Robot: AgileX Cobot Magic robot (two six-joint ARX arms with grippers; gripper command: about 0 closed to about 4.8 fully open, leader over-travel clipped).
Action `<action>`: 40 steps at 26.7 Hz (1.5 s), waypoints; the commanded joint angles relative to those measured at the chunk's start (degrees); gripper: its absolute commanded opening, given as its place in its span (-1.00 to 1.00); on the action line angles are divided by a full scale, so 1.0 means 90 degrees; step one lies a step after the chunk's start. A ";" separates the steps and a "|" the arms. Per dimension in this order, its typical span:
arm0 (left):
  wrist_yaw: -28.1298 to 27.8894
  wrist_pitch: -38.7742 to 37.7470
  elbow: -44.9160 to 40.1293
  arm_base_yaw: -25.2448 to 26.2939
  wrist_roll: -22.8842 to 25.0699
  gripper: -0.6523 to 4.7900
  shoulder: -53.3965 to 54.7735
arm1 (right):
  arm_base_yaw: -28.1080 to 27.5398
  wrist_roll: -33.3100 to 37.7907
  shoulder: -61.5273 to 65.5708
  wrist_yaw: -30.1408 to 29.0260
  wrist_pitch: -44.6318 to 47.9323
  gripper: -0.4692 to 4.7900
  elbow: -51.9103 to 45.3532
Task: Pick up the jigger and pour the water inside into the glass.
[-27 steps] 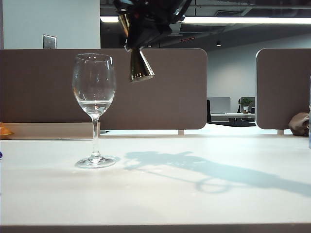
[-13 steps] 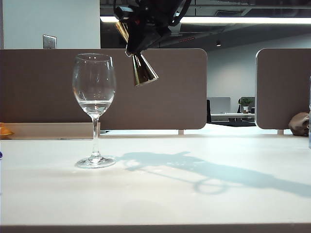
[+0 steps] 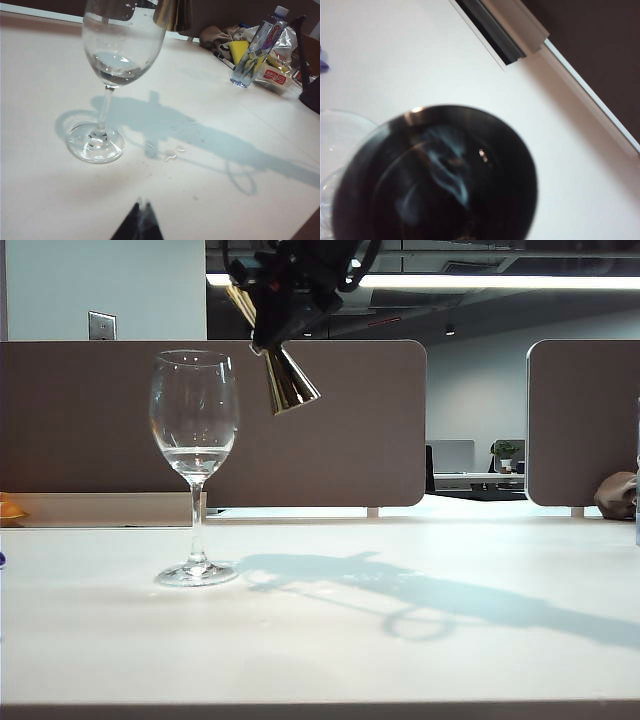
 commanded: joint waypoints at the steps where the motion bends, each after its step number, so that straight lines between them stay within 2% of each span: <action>1: 0.0024 -0.0007 0.0000 0.0010 0.0044 -0.78 0.0005 | 0.0053 -0.0075 0.0000 0.0070 0.0204 -0.83 0.0117; 9: 0.0024 -0.0007 -0.0002 0.0010 0.0044 -0.78 0.0005 | 0.0066 -0.0753 0.0010 0.0245 0.0151 -0.83 0.0117; 13: 0.0024 -0.0007 -0.0002 0.0010 0.0044 -0.78 0.0002 | 0.0138 -0.1477 0.0039 0.0466 0.0158 -0.83 0.0119; 29: 0.0024 -0.0010 -0.0002 0.0010 0.0044 -0.78 0.0005 | 0.0197 -0.2443 0.0056 0.0614 0.0352 -0.83 0.0119; 35: 0.0024 -0.0007 -0.0002 0.0010 0.0046 -0.78 0.0005 | 0.0311 -0.2696 0.0512 0.0874 0.0338 -0.83 0.0670; 40: 0.0022 -0.0007 -0.0002 0.0010 0.0046 -0.78 0.0005 | 0.0338 -0.3177 0.0512 0.1013 0.0321 -0.83 0.0670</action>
